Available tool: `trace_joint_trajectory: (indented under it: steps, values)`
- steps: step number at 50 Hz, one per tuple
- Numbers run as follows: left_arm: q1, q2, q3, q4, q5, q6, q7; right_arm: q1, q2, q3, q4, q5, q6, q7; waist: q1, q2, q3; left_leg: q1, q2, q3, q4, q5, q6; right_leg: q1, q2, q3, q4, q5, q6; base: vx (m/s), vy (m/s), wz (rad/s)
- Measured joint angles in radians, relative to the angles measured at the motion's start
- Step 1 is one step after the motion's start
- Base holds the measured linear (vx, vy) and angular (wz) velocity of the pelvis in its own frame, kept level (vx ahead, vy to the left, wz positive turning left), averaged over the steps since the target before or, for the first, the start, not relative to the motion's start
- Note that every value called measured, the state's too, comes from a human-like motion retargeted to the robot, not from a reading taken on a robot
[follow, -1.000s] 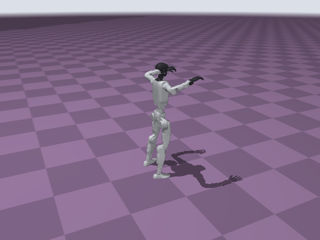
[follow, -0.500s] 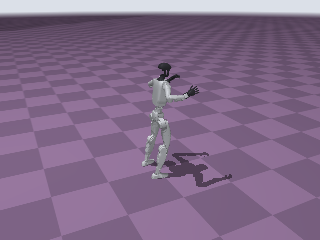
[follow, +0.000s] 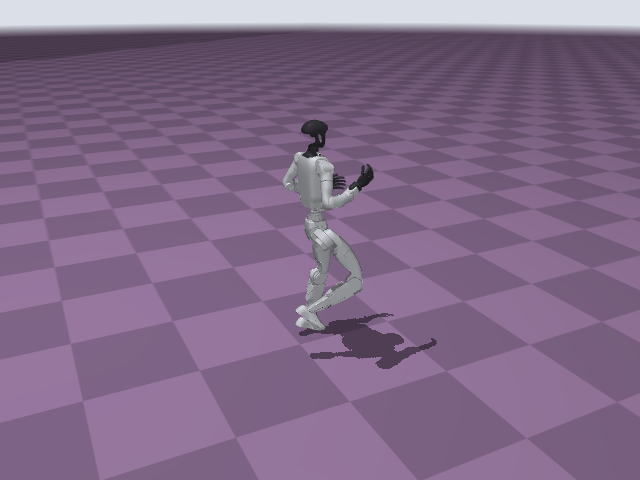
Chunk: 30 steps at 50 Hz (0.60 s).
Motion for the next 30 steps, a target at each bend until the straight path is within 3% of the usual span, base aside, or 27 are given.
trace_joint_trajectory:
  steps: [2,4,5,7,9,11,12,15,16,17,18,20,21,23,25,28,30]
  values:
    - [-0.267,-0.088,-0.057,0.078,0.073,-0.017,0.117,0.087,-0.044,-0.009,0.089,0.002,-0.004,0.015,-0.064,0.06,-0.002,0.07,0.045,-0.016,-0.108,-0.2,-0.016,-0.266,0.032,-0.039,0.365,-0.059,0.019,0.08,0.18,-0.27]
    - [-0.533,-0.112,-0.08,0.103,0.135,-0.025,0.232,0.19,-0.112,-0.044,0.157,0.003,0.0,-0.002,-0.2,0.066,0.018,0.057,0.034,-0.044,-0.116,-0.403,0.026,-0.482,-0.059,-0.058,0.614,-0.116,0.046,0.0,0.19,1.6]
    - [-0.657,-0.104,-0.074,0.094,0.159,-0.022,0.266,0.247,-0.15,-0.064,0.177,0.026,0.007,-0.003,-0.286,0.057,0.036,0.04,0.015,-0.075,-0.107,-0.467,0.056,-0.554,-0.137,-0.059,0.697,-0.152,0.05,0.02,0.14,2.4]
    - [-0.781,-0.064,-0.029,0.011,0.169,-0.016,0.251,0.376,-0.231,-0.111,0.135,0.093,0.006,0.038,-0.402,0.038,0.047,0.017,-0.016,-0.144,-0.083,-0.454,0.084,-0.56,-0.245,-0.077,0.661,-0.188,0.019,0.1,0.03,1.71]
    - [-0.738,-0.045,0.003,-0.118,0.193,-0.013,0.242,0.513,-0.304,-0.176,0.045,0.108,-0.009,0.089,-0.4,0.047,-0.001,0.031,-0.014,-0.126,-0.122,-0.284,0.053,-0.478,-0.19,-0.11,0.427,-0.105,0.006,0.25,-0.12,-0.27]
    - [-0.585,-0.048,0.009,-0.255,0.202,-0.018,0.204,0.609,-0.341,-0.218,-0.02,0.09,-0.002,0.14,-0.33,0.043,-0.054,0.045,-0.025,-0.065,-0.127,-0.058,0.042,-0.303,-0.076,-0.101,0.054,0.085,0.032,0.3,-0.15,-1.0]
    - [-0.5,-0.052,0.007,-0.308,0.184,-0.026,0.16,0.624,-0.342,-0.221,-0.031,0.083,0.012,0.166,-0.296,0.021,-0.066,0.019,-0.047,-0.05,-0.052,-0.006,0.058,-0.182,-0.034,-0.071,-0.163,0.194,0.062,0.26,-0.13,-0.24]
    - [-0.287,-0.057,-0.022,-0.38,0.02,-0.069,0.019,0.484,-0.271,-0.154,0.035,0.067,0.082,0.195,-0.232,-0.12,-0.023,-0.242,-0.156,-0.003,0.578,-0.218,0.155,0.267,0.011,0.165,-0.896,0.526,0.232,0.19,-0.06,0.67]
    - [-0.236,-0.057,-0.035,-0.373,-0.055,-0.075,0.009,0.381,-0.244,-0.116,0.094,0.06,0.102,0.168,-0.208,-0.174,0.006,-0.358,-0.162,0.065,0.833,-0.281,0.204,0.401,-0.027,0.255,-1.106,0.598,0.274,0.16,-0.04,0.69]
    - [-0.186,-0.051,-0.043,-0.362,-0.117,-0.078,0.002,0.276,-0.216,-0.078,0.154,0.054,0.113,0.134,-0.18,-0.218,0.031,-0.487,-0.15,0.123,1.083,-0.332,0.246,0.508,-0.061,0.324,-1.275,0.625,0.298,0.14,-0.08,0.29]
    - [-0.139,-0.037,-0.043,-0.343,-0.153,-0.077,-0.001,0.166,-0.188,-0.038,0.218,0.048,0.107,0.087,-0.143,-0.243,0.044,-0.639,-0.104,0.163,1.323,-0.36,0.272,0.56,-0.088,0.352,-1.362,0.559,0.288,0.09,-0.14,-0.34]
    - [-0.041,0.005,-0.015,-0.284,-0.158,-0.081,-0.003,-0.047,-0.145,0.013,0.297,0.021,0.05,-0.026,-0.027,-0.242,0.075,-0.955,0.024,0.146,1.711,-0.387,0.22,0.592,-0.086,0.353,-1.42,0.287,0.204,0.03,-0.16,-1.59]
    - [0.014,0.027,0.002,-0.235,-0.162,-0.089,-0.014,-0.14,-0.142,0.006,0.267,0.023,0.023,-0.072,0.057,-0.227,0.123,-1.047,0.072,0.117,1.823,-0.411,0.171,0.611,-0.084,0.376,-1.422,0.188,0.156,-0.03,-0.07,-2.75]
    - [0.105,0.078,0.03,-0.125,-0.229,-0.09,-0.08,-0.328,-0.131,-0.029,0.152,0.094,-0.009,-0.107,0.183,-0.194,0.233,-1.136,0.137,0.066,1.951,-0.47,0.121,0.653,-0.079,0.445,-1.393,0.077,0.073,-0.07,0.0,-2.56]
    - [0.162,0.143,0.022,-0.067,-0.312,-0.081,-0.16,-0.465,-0.087,-0.056,-0.008,0.191,-0.034,-0.093,0.187,-0.195,0.275,-1.13,0.151,0.055,1.928,-0.505,0.165,0.67,-0.078,0.46,-1.372,0.102,0.054,-0.01,-0.06,-0.05]
    - [0.165,0.297,-0.07,-0.172,-0.325,-0.083,-0.197,-0.383,-0.021,-0.057,-0.246,0.186,-0.041,-0.072,0.057,-0.283,0.107,-1.049,0.041,0.117,1.645,-0.412,0.255,0.671,-0.115,0.295,-1.593,0.424,0.135,0.15,-0.07,2.32]
    - [0.15,0.335,-0.107,-0.242,-0.331,-0.057,-0.236,-0.219,-0.011,-0.056,-0.321,0.213,0.005,0.03,0.028,-0.279,0.014,-0.846,-0.033,0.13,1.335,-0.297,0.243,0.64,-0.107,0.18,-1.61,0.579,0.144,0.11,0.07,0.53]
